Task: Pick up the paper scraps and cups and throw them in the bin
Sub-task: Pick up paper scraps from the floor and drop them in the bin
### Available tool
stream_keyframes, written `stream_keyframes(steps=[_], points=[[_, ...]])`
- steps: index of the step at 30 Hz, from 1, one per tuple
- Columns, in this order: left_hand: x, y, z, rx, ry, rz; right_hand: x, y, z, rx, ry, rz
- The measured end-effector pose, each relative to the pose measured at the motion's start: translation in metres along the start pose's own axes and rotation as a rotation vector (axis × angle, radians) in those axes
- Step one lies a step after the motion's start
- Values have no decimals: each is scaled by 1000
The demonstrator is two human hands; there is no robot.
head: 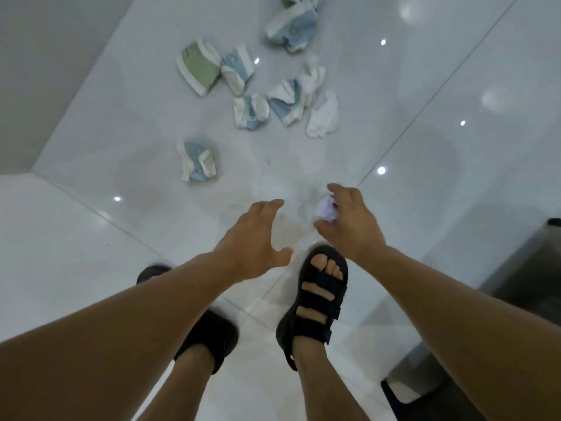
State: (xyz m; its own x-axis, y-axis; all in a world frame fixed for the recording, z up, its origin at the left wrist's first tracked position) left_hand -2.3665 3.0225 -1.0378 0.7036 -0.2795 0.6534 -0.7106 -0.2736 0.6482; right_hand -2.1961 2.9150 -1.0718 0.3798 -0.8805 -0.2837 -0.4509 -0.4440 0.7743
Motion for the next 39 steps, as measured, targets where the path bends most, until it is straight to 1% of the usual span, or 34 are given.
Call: stream_keyframes(steps=[2,4,6,8,10,12,13,14,15,18,19,21,23,25,27,31,33,35,39], points=[[11,2,-24,39,28,79,-49,12,-2,-109,-133,-18],[13,5,-49,82,92,142,-93,22,-2,-200,-205,-46],[6,12,-70,106,151,150,-127,31,1,-233,-248,-93],[-8,24,-82,138,146,148,-150,37,9,-248,-256,-98],[-28,38,-85,202,104,114,-162,41,21,-354,-330,-51],[-52,54,-84,269,121,26,-169,39,36,-480,-467,38],[-66,61,-83,289,142,-28,-173,36,43,-510,-493,63],[-80,67,-81,304,158,-77,-176,31,50,-500,-459,47],[-94,73,-78,319,168,-115,-180,24,56,-430,-337,-24],[-132,84,-72,413,198,-198,-197,-9,76,-83,212,-355],[-142,86,-70,447,199,-215,-204,-21,83,-3,349,-423],[-158,85,-69,498,197,-232,-215,-47,100,80,566,-481],[-170,81,-68,518,205,-234,-218,-63,119,85,693,-512],[-176,77,-68,519,214,-248,-210,-63,132,102,730,-558],[-177,77,-68,485,216,-260,-193,-51,138,93,697,-556],[-150,94,-80,393,138,-219,-164,-9,117,-55,576,-470],[-122,106,-98,329,92,-201,-163,10,85,-70,562,-456],[-87,118,-129,308,80,-176,-171,31,42,-57,532,-442],[6,139,-209,355,-6,-71,-208,85,-62,97,389,-397]])
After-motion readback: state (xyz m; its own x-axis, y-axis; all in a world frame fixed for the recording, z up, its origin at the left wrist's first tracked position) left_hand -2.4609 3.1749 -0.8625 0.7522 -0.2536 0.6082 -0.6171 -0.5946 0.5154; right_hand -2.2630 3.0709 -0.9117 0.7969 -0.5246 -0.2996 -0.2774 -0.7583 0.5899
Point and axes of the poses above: each hand's wrist, its own y-axis away from the middle knuckle, its own z-axis out of the palm, x = y × z, the point moved 1 cm from there along -y, towards the middle knuckle, and after that the axes turned 11 degrees about z, right-handed, at the moved point
